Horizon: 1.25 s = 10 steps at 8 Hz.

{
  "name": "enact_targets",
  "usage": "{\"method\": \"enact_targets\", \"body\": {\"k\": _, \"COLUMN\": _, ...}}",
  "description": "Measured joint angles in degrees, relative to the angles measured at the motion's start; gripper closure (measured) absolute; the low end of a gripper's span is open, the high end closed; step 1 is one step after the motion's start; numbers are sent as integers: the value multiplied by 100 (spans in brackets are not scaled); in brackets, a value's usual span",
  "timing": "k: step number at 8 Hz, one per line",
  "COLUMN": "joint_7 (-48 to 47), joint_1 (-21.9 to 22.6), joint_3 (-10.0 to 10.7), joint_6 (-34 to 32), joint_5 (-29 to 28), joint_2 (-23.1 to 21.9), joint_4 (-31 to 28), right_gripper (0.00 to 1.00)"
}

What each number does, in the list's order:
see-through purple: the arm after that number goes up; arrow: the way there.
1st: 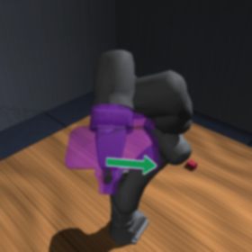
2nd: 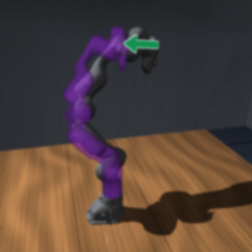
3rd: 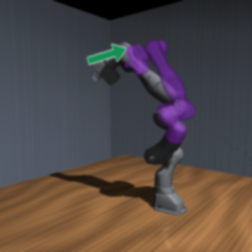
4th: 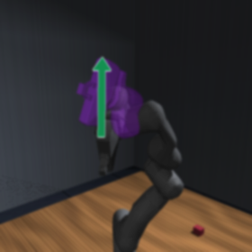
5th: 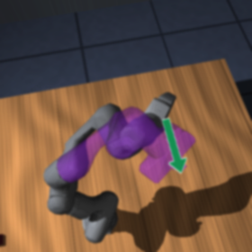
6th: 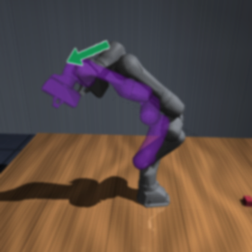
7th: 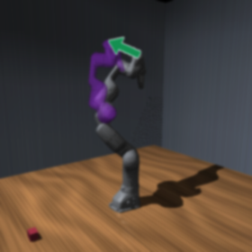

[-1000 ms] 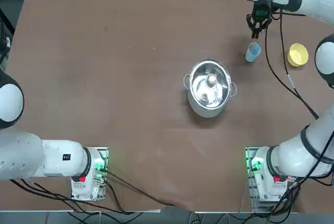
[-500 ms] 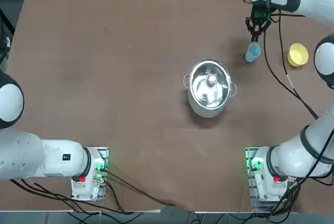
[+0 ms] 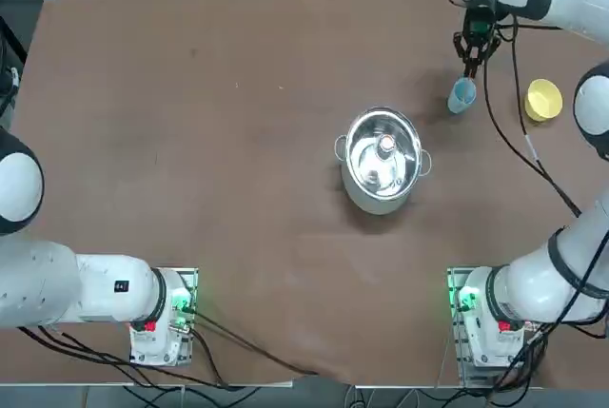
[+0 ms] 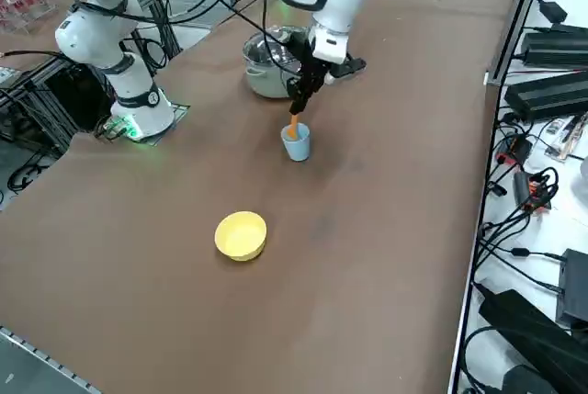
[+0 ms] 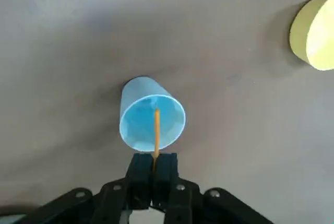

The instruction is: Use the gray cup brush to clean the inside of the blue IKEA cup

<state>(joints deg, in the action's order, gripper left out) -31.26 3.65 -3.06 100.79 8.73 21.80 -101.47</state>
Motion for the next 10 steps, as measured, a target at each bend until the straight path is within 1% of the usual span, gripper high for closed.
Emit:
{"method": "enact_targets", "body": {"k": 2, "joint_7": 0, "joint_1": -42, "joint_3": 61, "joint_6": 3, "joint_5": 17, "joint_2": 2, "joint_4": 22, "right_gripper": 97}}
{"method": "enact_targets", "body": {"k": 5, "joint_7": -22, "joint_1": -86, "joint_3": 65, "joint_6": 3, "joint_5": 15, "joint_2": 58, "joint_4": 195, "right_gripper": 97}}
{"method": "enact_targets", "body": {"k": 8, "joint_7": -444, "joint_1": -43, "joint_3": 1, "joint_6": 239, "joint_5": -23, "joint_2": 238, "joint_4": 324, "right_gripper": 97}}
{"method": "enact_targets", "body": {"k": 10, "joint_7": -640, "joint_1": 21, "joint_3": -36, "joint_6": 375, "joint_5": -176, "joint_2": 319, "joint_4": 345, "right_gripper": 97}}
